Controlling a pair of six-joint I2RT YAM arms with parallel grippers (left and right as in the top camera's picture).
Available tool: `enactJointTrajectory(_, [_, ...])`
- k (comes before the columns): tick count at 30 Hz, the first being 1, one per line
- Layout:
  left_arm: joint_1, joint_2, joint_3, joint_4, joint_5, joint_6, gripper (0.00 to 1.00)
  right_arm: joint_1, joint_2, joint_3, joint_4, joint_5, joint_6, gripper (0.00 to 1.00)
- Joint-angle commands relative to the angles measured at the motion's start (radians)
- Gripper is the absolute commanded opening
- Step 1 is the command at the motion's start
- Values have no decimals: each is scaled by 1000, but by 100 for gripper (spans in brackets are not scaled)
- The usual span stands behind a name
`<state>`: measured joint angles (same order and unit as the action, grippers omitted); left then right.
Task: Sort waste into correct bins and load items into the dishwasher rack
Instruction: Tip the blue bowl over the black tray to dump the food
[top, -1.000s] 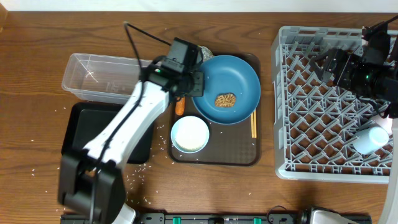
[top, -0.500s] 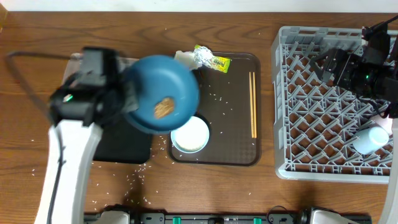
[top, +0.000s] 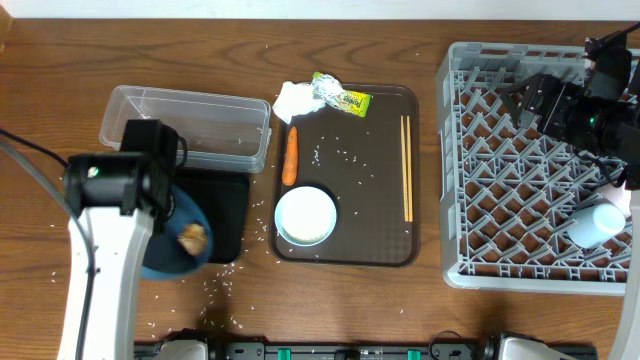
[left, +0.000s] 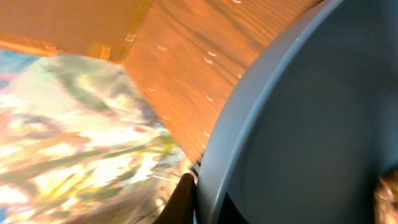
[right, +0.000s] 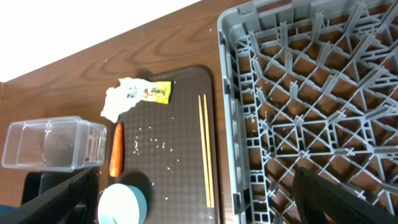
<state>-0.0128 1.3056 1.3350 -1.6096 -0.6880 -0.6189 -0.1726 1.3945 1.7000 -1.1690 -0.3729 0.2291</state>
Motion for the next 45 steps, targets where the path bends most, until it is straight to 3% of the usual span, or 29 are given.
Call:
enactJointTrajectory(1, [2,73,-32,-9,-137,-127,6,10,5,-2,7,7,10,93])
enactJointTrajectory(13, [0,344,-30,7,-202,-127,6,10,5,-2,11,6,10,93])
enactJointTrajectory(20, [0,348,33,-45,-279,-127,6,10,5,-2,18,6,10,93])
enactJointTrajectory(26, [-9,351,72,22,-250,-114,6,10,5,-2,21,6,10,93])
enactJointTrajectory(31, [-75,352,73,7,-373,-92,6,10,5,-2,18,6,10,93])
enactJointTrajectory(35, [-131,354,68,23,-330,-96,6,10,5,-2,29,6,10,93])
enactJointTrajectory(39, [-156,355,62,22,-420,8,6,10,5,-2,20,6,10,93])
enactJointTrajectory(45, [-154,355,61,25,-417,-3,6,10,5,-2,6,6,10,93])
